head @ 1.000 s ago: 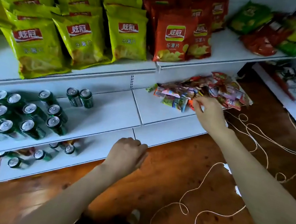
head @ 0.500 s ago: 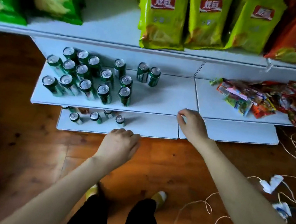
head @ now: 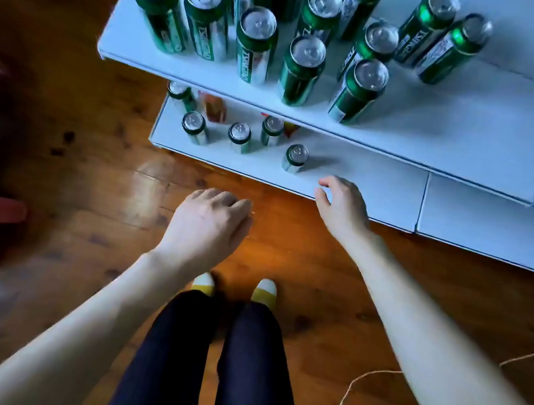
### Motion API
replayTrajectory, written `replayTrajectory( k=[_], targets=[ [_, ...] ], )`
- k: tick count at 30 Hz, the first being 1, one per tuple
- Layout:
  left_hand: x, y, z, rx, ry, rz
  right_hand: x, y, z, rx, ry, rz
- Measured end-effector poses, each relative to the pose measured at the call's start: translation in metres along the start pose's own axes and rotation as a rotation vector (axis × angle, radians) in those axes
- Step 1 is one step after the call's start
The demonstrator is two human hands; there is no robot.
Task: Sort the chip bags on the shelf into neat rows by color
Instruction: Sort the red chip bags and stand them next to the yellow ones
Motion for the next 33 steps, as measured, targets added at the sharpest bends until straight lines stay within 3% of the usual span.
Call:
replayTrajectory(
  k=[6,13,19,26,30,33],
  targets=[
    [0.118,0.02,-0.094,-0.042,0.011,0.053,0.127,0.084,0.037,0.035,0.07,0.09],
    [0.211,0.061,-0.167,0.076,0.094,0.114,0.195,0.216,0.056,-0.012,0.05,0.262],
    [0.24,0.085,-0.186,0.159,0.118,0.154,0.227,0.321,0.071,0.079,0.002,0.209],
    [0.255,0.098,-0.207,0.081,0.116,0.093,0.26,0.377,0.071,0.191,0.09,-0.032],
    [0.262,0.103,-0.212,0.064,0.108,0.102,0.259,0.387,0.082,0.223,0.155,0.108],
    [0.27,0.104,-0.214,0.022,0.059,0.072,0.241,0.363,0.122,0.353,0.318,0.23]
  ],
)
Point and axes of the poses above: each hand's wrist, its own y-axis towards the middle knuckle, its own x-axis out of the palm, z = x × y, the point moved 7 cm from there along y, towards the middle knuckle, and after that the axes turned 14 degrees about -y, right-handed, at the moved point
